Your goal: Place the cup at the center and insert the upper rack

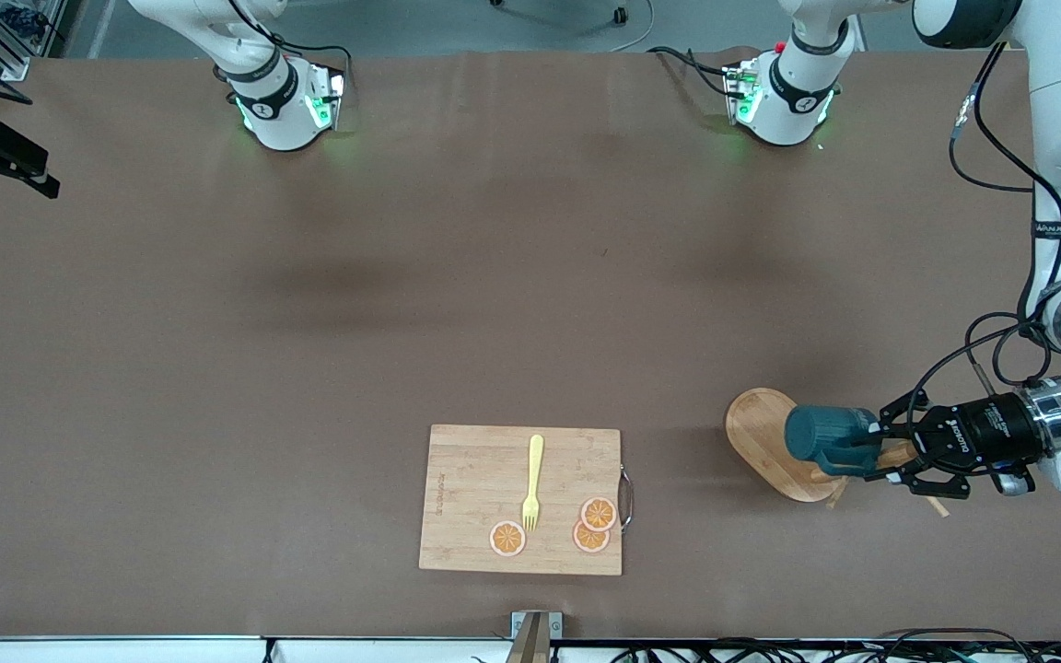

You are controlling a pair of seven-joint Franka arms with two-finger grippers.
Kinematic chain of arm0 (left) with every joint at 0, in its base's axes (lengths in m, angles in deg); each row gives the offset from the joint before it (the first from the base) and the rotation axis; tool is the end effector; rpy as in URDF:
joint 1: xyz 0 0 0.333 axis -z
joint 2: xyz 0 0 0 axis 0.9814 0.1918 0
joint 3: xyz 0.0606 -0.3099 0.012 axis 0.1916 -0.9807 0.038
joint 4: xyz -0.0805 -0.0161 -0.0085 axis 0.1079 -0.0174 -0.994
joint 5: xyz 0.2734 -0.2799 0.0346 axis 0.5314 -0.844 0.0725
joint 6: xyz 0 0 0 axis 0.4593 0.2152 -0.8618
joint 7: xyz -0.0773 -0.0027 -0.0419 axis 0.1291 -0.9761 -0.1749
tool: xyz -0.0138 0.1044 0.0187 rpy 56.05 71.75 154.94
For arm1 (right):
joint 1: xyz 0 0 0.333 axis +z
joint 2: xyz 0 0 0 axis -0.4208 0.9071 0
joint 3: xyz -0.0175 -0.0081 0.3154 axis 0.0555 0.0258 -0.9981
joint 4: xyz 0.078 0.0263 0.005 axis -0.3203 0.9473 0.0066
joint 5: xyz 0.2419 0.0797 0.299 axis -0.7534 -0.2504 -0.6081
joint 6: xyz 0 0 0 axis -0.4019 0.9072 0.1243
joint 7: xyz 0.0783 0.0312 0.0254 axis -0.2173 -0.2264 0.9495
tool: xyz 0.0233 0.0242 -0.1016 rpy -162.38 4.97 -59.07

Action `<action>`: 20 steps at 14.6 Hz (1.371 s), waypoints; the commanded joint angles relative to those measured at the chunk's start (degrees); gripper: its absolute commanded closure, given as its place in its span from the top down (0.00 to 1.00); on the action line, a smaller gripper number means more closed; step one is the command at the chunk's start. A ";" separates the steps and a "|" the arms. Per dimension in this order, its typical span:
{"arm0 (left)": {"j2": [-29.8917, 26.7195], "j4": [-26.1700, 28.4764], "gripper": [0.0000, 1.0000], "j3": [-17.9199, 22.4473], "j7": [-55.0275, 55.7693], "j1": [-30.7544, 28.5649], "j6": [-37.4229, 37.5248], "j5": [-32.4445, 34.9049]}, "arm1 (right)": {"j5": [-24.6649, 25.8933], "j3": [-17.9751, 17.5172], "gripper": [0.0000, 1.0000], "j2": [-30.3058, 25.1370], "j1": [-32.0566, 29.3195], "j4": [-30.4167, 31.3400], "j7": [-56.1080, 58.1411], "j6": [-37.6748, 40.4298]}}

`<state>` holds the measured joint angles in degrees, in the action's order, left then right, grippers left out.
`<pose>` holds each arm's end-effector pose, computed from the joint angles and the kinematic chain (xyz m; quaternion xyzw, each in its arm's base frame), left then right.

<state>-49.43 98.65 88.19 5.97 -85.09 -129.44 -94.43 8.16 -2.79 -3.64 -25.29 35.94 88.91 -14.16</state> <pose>0.7288 0.0354 0.3584 0.6223 0.5774 -0.2824 0.4467 0.5015 -0.0351 0.6641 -0.9996 -0.0216 0.0133 0.0081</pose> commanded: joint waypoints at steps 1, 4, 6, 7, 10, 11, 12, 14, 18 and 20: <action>-0.95 -0.28 1.00 -0.47 1.41 -0.44 0.42 -0.44 | -0.16 -0.18 1.00 -1.46 -0.21 1.54 0.01 -0.60; -4.55 -0.45 1.00 -0.47 2.47 0.26 0.42 2.89 | -0.16 -0.18 1.00 -1.46 -0.22 1.54 0.01 -0.60; -7.88 -0.54 1.00 -0.56 2.39 0.78 0.42 8.07 | -0.16 -0.18 1.00 -1.46 -0.30 1.54 0.01 -0.60; -10.07 -0.54 1.00 -0.56 2.38 1.66 0.42 11.75 | -0.16 -0.18 1.00 -1.46 -0.30 1.54 0.01 -0.60; -16.75 -0.19 1.00 -0.99 1.42 4.64 0.51 23.79 | -0.16 -0.18 1.00 -1.46 -0.30 1.54 0.01 -0.69; -19.12 -0.11 1.00 -1.78 0.20 5.52 1.03 30.44 | -0.16 -0.18 1.00 -1.46 -0.30 1.54 0.01 -0.69; -21.06 -0.10 1.00 -3.61 -1.99 5.79 2.60 37.47 | -0.16 -0.18 1.00 -1.46 -0.30 1.54 0.01 -0.69; -23.71 -0.02 1.00 -6.35 -6.56 5.53 5.59 46.81 | -0.24 -0.18 1.00 -1.46 -0.30 1.54 -0.07 -0.77; -27.22 -0.10 1.00 -7.85 -21.40 5.71 10.35 59.31 | -0.24 -0.09 1.00 -1.46 -0.30 1.54 -0.43 -0.60; -30.03 1.64 1.00 -7.94 -28.70 5.44 12.97 62.31 | -0.24 -0.09 1.00 -1.63 -0.30 1.63 -0.78 -0.34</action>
<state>-75.62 97.17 81.06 -16.58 -79.06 -118.52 -35.42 8.16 -2.73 -3.65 -25.30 36.04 88.88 -14.22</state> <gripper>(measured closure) 0.000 0.000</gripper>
